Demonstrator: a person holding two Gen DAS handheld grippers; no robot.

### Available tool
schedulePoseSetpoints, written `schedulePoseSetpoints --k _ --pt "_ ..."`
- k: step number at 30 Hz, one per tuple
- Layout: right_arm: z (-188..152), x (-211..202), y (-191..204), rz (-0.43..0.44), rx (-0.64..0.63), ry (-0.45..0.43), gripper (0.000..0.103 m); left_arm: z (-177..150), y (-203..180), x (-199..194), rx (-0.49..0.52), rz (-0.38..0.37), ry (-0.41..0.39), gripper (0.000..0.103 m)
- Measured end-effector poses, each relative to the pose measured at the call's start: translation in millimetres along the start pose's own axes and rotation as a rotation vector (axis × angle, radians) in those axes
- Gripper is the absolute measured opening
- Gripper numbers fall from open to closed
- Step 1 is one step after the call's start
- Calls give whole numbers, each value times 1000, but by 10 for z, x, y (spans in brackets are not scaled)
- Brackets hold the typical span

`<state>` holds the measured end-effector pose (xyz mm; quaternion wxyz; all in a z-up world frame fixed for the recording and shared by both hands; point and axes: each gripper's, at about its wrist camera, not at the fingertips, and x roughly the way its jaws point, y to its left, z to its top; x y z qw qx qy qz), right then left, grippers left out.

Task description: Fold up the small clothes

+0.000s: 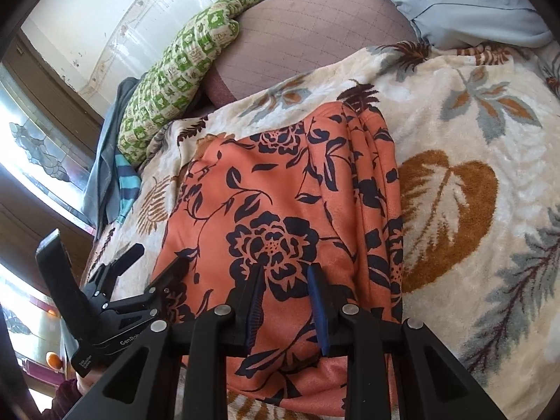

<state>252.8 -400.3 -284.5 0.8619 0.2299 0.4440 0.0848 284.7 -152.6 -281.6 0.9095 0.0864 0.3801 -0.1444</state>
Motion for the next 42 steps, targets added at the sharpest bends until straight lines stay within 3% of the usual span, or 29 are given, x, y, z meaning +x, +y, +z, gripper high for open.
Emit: schedulePoseSetpoints --k 1,2,3,4,5,9,12,15,20,42 --pt "16 -36 -49 -2 14 -15 30 5 17 7 -22 -31 11 103" --pt "32 -72 -105 -2 31 -28 41 8 36 15 -47 -67 22 103" --pt "46 -109 -173 -19 55 -44 55 10 60 25 -71 -99 33 103" --pt "51 -163 -245 -43 82 -76 80 9 73 37 -92 -126 42 103" --pt "57 -224 -318 -59 108 -114 82 6 92 47 -114 -151 52 103" --pt "94 -235 -631 24 232 -101 82 -9 167 121 -204 -219 97 103" --pt "82 -175 -760 31 280 -79 82 -11 124 77 -172 -124 67 103" --pt "97 -175 -769 39 281 -84 82 15 103 11 -127 -62 25 103" --pt "94 -149 -730 60 269 -77 82 41 111 -5 -107 -47 18 103" --pt "89 -59 -711 95 276 -42 82 35 89 14 -112 -73 40 103"
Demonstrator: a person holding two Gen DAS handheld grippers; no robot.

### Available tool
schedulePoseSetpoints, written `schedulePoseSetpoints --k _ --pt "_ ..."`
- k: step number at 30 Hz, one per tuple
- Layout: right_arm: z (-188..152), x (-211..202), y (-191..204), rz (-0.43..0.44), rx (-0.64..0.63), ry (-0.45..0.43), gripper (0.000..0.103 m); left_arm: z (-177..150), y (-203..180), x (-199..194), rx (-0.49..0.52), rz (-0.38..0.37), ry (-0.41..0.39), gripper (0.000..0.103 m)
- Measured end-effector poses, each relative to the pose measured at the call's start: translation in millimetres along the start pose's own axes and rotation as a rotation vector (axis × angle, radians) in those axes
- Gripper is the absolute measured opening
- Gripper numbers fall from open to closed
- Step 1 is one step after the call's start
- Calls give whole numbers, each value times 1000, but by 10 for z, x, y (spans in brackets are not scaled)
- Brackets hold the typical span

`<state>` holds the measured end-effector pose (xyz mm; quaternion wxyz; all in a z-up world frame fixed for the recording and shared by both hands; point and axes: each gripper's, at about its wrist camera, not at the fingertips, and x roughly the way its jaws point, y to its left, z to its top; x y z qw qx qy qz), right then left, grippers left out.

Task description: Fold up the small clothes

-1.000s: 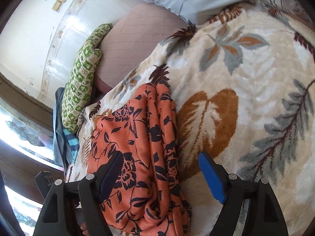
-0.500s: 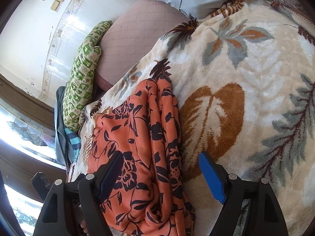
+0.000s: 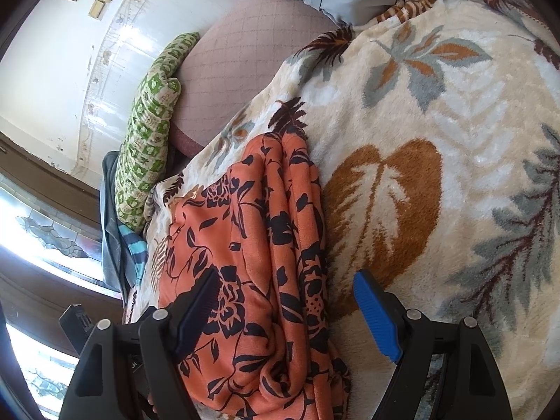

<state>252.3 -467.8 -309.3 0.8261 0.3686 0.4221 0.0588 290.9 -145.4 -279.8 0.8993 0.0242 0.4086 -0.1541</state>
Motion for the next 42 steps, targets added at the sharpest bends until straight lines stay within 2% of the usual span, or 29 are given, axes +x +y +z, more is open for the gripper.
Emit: schedulePoseSetpoints --k 12,18,22,25,29,33,35,39,42 --pt "-9 57 29 14 -3 20 82 -7 -65 16 9 -38 13 103" --pt "-5 108 21 33 14 39 82 -10 -101 59 6 -85 30 103" --pt "-11 210 11 51 31 71 82 -12 -118 124 -13 -165 81 103" --pt "-23 338 -7 67 45 119 82 -36 -149 214 -28 -233 170 103" --pt "-26 376 -12 89 62 114 82 -67 -118 290 -75 -316 243 103" --pt "-33 401 35 122 68 127 82 -73 -92 296 -89 -350 266 103" --pt "-46 397 117 120 41 124 82 -73 -76 290 -99 -354 266 98" --pt "-91 382 312 76 -61 124 73 -64 10 287 -143 -354 262 83" --pt "-132 463 336 0 -93 146 55 -67 45 293 -154 -355 250 77"
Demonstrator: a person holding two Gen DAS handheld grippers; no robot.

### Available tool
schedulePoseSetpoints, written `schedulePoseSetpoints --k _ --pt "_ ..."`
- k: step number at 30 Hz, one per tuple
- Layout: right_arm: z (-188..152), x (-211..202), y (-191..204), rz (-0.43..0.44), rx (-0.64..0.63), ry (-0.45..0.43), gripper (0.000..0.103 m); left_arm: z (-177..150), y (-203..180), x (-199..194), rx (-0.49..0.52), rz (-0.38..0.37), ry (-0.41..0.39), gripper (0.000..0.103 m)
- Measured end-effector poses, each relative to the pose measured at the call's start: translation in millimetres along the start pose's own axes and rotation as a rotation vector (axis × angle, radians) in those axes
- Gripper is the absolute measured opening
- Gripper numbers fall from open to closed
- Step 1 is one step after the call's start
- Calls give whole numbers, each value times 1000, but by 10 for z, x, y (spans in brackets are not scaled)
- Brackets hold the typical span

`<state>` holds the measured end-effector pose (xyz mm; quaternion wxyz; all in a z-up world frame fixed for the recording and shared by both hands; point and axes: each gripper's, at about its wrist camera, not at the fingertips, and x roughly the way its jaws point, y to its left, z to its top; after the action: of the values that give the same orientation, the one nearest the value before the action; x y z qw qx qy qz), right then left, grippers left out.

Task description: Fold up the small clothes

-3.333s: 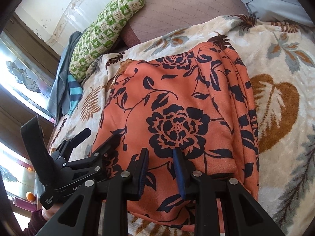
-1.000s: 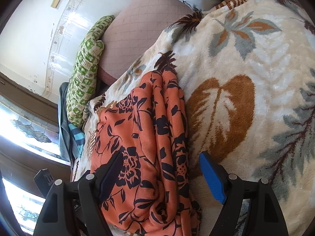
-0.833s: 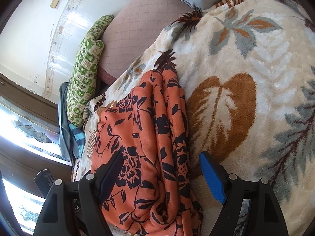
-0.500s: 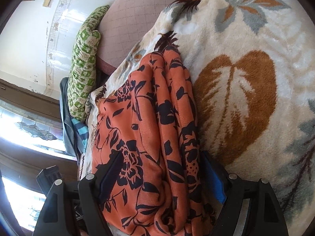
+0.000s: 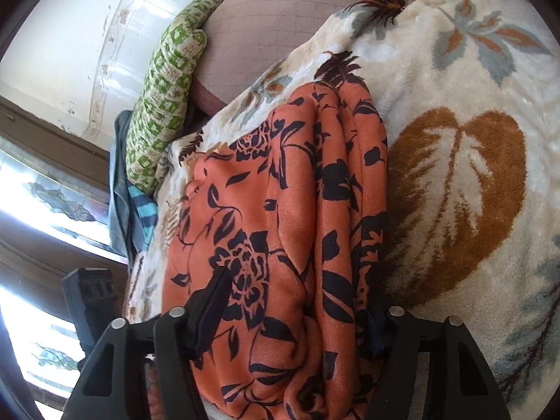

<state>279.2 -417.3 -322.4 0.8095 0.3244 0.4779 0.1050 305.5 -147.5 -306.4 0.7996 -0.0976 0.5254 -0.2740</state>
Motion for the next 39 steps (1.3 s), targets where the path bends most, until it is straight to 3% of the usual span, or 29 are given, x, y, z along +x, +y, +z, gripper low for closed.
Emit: schedulePoseSetpoints --k 3,5,8,14,21,30,36,39 --pt "-6 14 1 -3 -2 -9 54 2 -13 27 6 1 -3 79" --pt "-7 34 -8 -3 4 -12 54 14 -24 71 11 -21 5 88" --pt "-3 59 -26 6 14 -16 54 -4 -73 73 35 -4 -7 87" --pt "-55 -29 232 -55 -86 -70 45 22 32 -74 -14 -26 -63 51" --pt "-129 -175 611 -50 -158 -139 42 12 -1 -299 27 9 -120 44" --pt "-443 -360 1095 8 -230 -207 42 -82 117 -969 28 3 -238 43" --pt "-820 -550 1517 83 -281 -252 42 -448 285 -1662 15 -11 -354 43" --pt "-1078 -639 1605 110 -275 -245 42 -624 376 -1892 -8 -25 -374 43"
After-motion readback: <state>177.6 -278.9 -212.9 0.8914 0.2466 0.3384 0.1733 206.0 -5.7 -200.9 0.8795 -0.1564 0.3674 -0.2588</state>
